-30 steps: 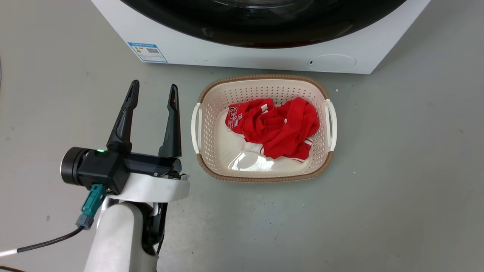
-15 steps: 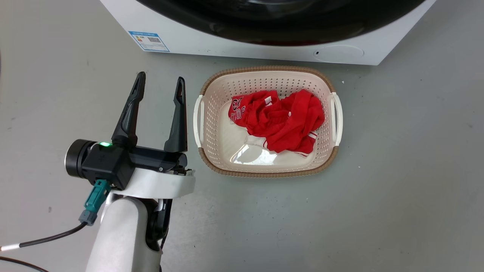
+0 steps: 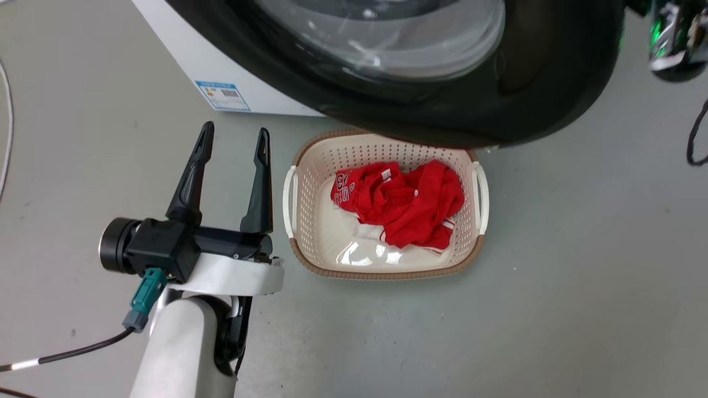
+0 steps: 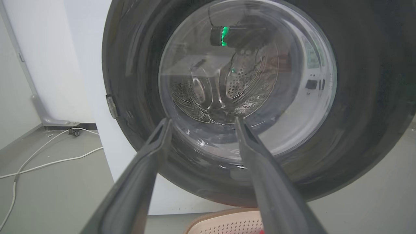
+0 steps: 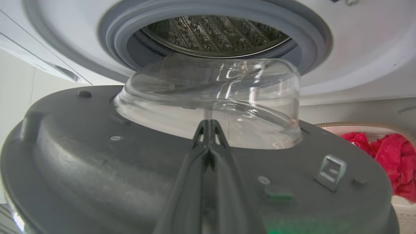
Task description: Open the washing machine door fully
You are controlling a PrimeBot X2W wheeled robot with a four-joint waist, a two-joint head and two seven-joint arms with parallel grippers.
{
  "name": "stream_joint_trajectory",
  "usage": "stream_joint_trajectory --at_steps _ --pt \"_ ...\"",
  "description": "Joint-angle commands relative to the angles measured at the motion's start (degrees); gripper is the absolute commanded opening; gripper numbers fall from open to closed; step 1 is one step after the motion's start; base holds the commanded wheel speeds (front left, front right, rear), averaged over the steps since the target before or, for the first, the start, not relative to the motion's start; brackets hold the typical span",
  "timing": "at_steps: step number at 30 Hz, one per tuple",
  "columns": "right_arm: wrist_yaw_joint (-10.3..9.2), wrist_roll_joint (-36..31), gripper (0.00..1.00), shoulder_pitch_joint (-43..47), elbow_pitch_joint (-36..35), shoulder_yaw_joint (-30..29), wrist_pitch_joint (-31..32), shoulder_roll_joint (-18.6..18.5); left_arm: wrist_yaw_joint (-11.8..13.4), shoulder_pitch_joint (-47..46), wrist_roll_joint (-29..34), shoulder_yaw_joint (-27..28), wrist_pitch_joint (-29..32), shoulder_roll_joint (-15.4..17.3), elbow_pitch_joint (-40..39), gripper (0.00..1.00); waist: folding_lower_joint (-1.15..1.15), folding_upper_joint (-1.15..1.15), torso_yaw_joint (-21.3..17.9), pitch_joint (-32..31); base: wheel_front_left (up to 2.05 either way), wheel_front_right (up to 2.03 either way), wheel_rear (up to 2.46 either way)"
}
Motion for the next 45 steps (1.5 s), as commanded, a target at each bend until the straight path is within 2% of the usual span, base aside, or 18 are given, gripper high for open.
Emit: stream_joint_trajectory --at_steps 1,15,27,38,41,45 --pt "0.0 0.61 0.0 1.84 -0.77 0.29 0.86 0.88 0.02 1.15 0.25 0.33 -0.13 -0.04 0.3 1.0 0.0 0.0 -0.32 -1.58 0.0 0.0 0.0" --pt "0.0 3.26 0.0 19.47 -14.54 3.58 9.62 5.74 -0.25 6.64 1.42 1.53 -0.14 -0.04 1.85 1.0 0.0 0.0 -1.31 -11.02 0.0 0.0 0.0" --pt "0.0 2.88 0.0 29.69 -27.0 8.35 11.59 10.91 -0.42 9.27 1.96 1.09 -0.14 -0.04 1.86 1.0 0.0 0.0 -1.82 -13.5 0.0 0.0 0.0" --pt "0.0 1.54 0.0 34.57 -33.7 11.24 9.22 13.2 -0.48 9.21 1.79 0.77 -0.14 -0.05 2.55 1.0 0.0 0.0 -2.44 -13.38 0.0 0.0 0.0" --pt "0.0 0.79 0.0 36.17 -35.73 10.02 5.52 13.2 -0.28 9.49 1.81 1.06 -0.14 -0.04 2.77 1.0 0.0 0.0 -2.89 -13.59 0.0 0.0 0.0" --pt "0.0 -0.54 0.0 39.37 -36.89 5.91 -4.08 13.45 -0.05 9.93 1.49 1.28 -0.14 -0.05 3.18 1.0 0.0 0.0 -3.32 -14.31 0.0 0.0 0.0"
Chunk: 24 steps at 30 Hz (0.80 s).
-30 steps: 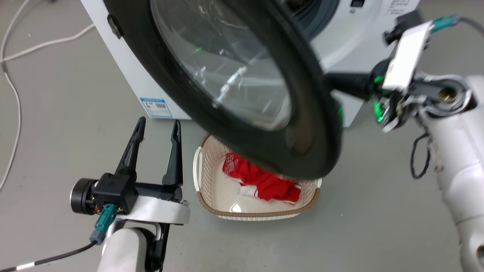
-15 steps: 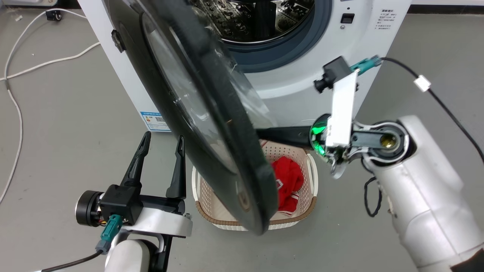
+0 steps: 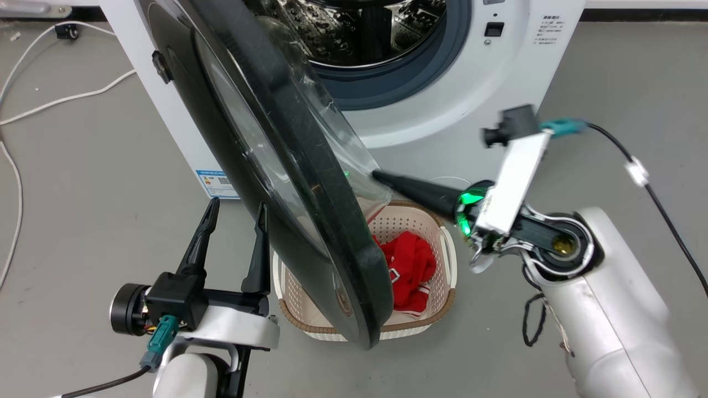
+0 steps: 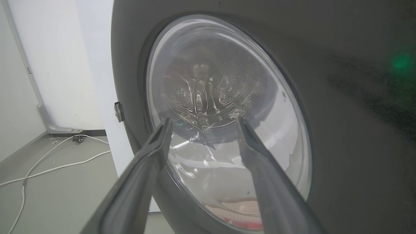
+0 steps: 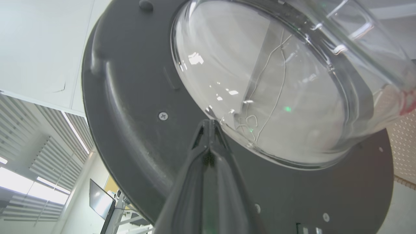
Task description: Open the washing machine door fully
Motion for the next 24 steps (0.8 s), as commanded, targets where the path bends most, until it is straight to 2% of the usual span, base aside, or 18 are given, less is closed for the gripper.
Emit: stream_joint_trajectory --at_steps 1,7,12,13,15,19,20,24 --pt "0.0 -0.6 0.0 1.08 -0.07 -0.47 -1.09 -0.04 0.27 0.65 0.0 0.16 -0.14 -0.05 0.13 1.0 0.01 0.0 -0.14 -0.21 0.0 0.0 0.0" --pt "0.0 -4.66 0.0 7.16 -0.46 -6.89 -16.89 -0.22 0.5 1.6 -0.11 0.81 -0.14 -0.05 0.44 1.0 0.01 0.0 -0.83 -1.83 0.0 0.0 0.0" --pt "0.0 -5.16 0.0 14.7 -1.44 -11.65 -24.73 -0.76 0.74 2.71 -0.13 1.35 -0.14 -0.05 0.8 1.0 0.01 0.0 -1.34 -3.41 0.0 0.0 0.0" --pt "0.0 -7.22 0.33 19.69 -2.33 -14.0 -29.84 -1.43 0.68 3.57 0.06 1.69 -0.14 -0.05 1.08 1.0 0.01 0.0 -1.51 -4.2 0.0 0.0 0.0" --pt "0.0 -8.71 1.0 22.46 -3.2 -14.83 -32.81 -1.21 0.62 3.8 0.18 2.08 -0.14 -0.04 1.12 1.0 0.01 0.0 -1.72 -4.54 0.0 0.0 0.0" --pt "0.0 -17.05 1.0 27.48 -4.74 -14.85 -40.53 -2.02 0.51 4.55 0.23 2.62 -0.14 -0.05 1.46 1.0 0.01 0.0 -2.16 -5.14 0.0 0.0 0.0" --pt "0.0 -25.99 1.0 29.89 -5.43 -14.54 -45.89 -2.47 0.54 4.83 0.09 2.86 -0.14 -0.04 1.61 1.0 0.01 0.0 -2.47 -5.72 0.0 0.0 0.0" --pt "0.0 -41.09 1.0 31.3 -5.61 -16.74 -52.32 -1.87 0.68 5.35 0.06 3.09 -0.14 -0.04 1.61 1.0 0.01 0.0 -2.7 -6.11 0.0 0.0 0.0"
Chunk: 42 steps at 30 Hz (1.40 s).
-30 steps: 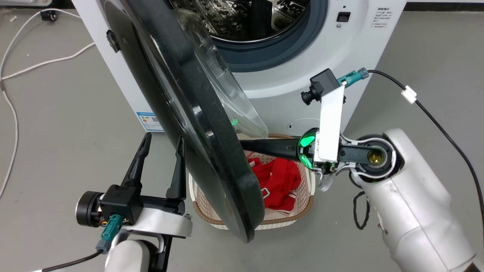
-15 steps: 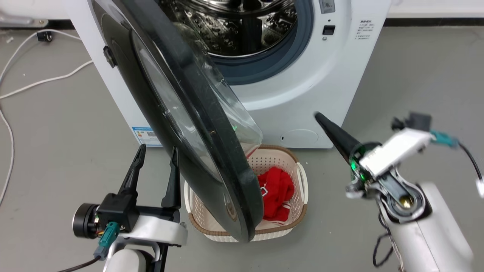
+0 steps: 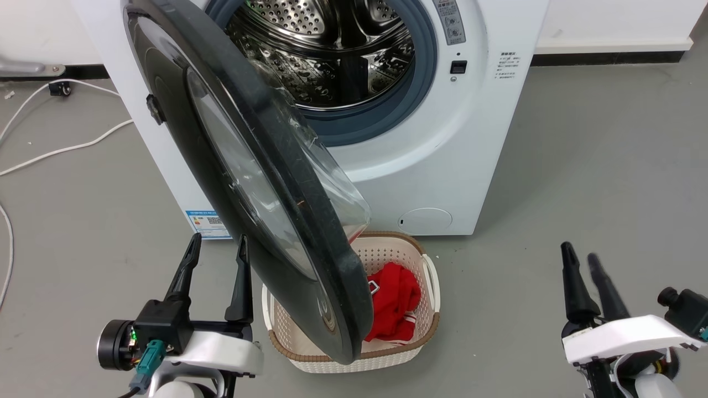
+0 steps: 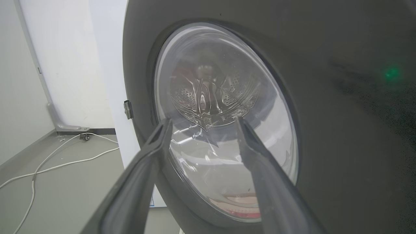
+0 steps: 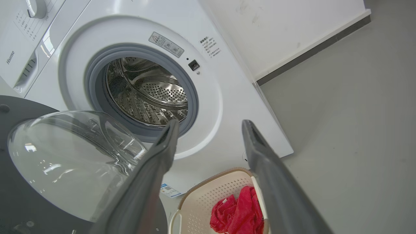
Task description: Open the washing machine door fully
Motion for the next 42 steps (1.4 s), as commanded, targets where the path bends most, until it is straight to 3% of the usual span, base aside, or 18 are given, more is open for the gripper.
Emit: stream_joint_trajectory --at_steps 1,8,14,23,34,35,36,42 --pt "0.0 -2.42 1.0 0.19 -0.77 -0.61 -0.66 0.62 0.23 0.83 0.18 0.12 -0.14 -0.03 0.06 1.0 0.0 0.0 -0.06 -0.04 0.0 0.0 0.0" --pt "-0.01 -30.6 1.0 0.44 -10.08 -7.26 -3.12 2.48 0.1 0.46 0.58 0.57 -0.14 -0.03 -0.16 1.0 0.0 0.0 0.03 -0.01 0.0 0.0 0.0" --pt "-0.02 -45.53 1.0 3.38 -19.24 -7.08 -0.81 3.15 -0.23 -0.32 0.89 0.68 -0.14 -0.04 -0.34 1.0 0.0 0.0 0.42 0.17 0.0 0.0 0.0" --pt "-0.02 -41.13 1.0 7.76 -20.56 -5.42 0.32 3.19 -0.56 -0.18 1.47 1.2 -0.14 -0.03 -0.66 1.0 0.0 0.0 0.03 0.62 0.0 0.0 0.0" --pt "-0.02 -40.34 1.0 7.19 -20.07 -5.29 0.39 3.2 -0.75 -0.63 2.12 1.29 -0.14 -0.03 -0.23 1.0 0.0 0.0 0.14 0.92 0.0 0.0 0.0" --pt "-0.02 -40.17 1.0 7.18 -19.94 -5.31 0.42 3.2 -0.82 -0.68 2.13 1.29 -0.14 -0.03 -0.28 0.09 0.0 0.0 0.15 0.98 0.0 0.0 0.0" --pt "-0.02 -40.03 1.0 7.17 -19.83 -5.32 0.47 3.2 -0.9 -0.71 2.21 1.29 -0.14 -0.03 -0.33 0.0 0.0 0.0 0.15 1.01 0.0 0.0 0.0" --pt "-0.02 -39.51 1.0 6.89 -19.33 -5.38 0.4 3.2 -0.99 -1.2 2.63 1.55 -0.14 0.0 -1.92 0.0 0.0 0.0 0.09 1.24 0.0 0.0 0.0"
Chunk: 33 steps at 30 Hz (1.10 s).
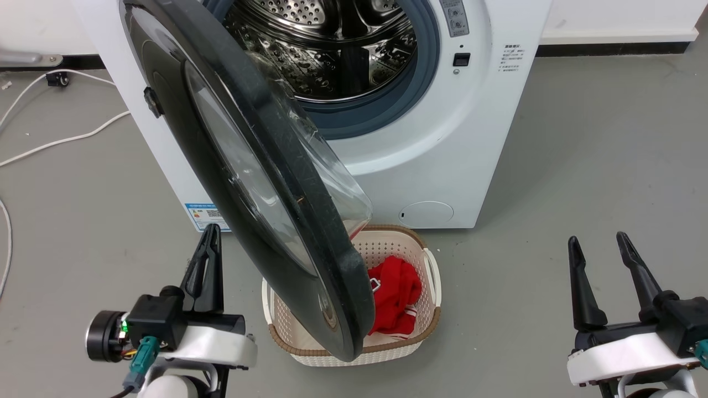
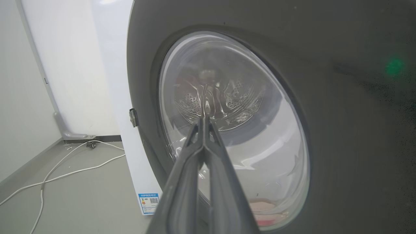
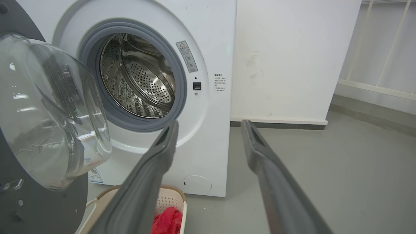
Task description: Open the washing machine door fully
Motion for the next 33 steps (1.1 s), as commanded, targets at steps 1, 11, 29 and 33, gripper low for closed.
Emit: stream_joint_trajectory --at_steps 1,11,29,33 --pt "-0.04 0.3 1.0 -0.48 0.19 -0.04 -0.13 0.21 -0.13 -1.07 0.24 0.27 -0.14 0.0 -1.07 0.0 0.0 0.0 -0.01 0.03 0.0 0.0 0.0" --pt "-0.04 0.92 1.0 -0.62 0.62 -0.25 -0.16 0.22 1.28 -4.59 2.17 1.44 -0.14 0.61 -15.68 0.0 0.0 0.0 0.29 0.14 0.0 0.0 0.0" --pt "-0.04 1.98 1.0 -0.3 1.78 -0.52 -0.2 0.21 -1.16 -3.41 -1.51 -12.16 -0.1 0.33 -35.53 0.0 0.0 0.0 -0.15 -0.47 0.0 0.0 0.0" --pt "-0.04 2.12 1.0 -0.01 1.9 -0.59 -0.03 0.21 -2.19 -1.14 -4.34 -18.48 1.93 0.31 -33.83 0.0 0.0 0.0 -0.04 -0.69 0.0 0.0 0.0"
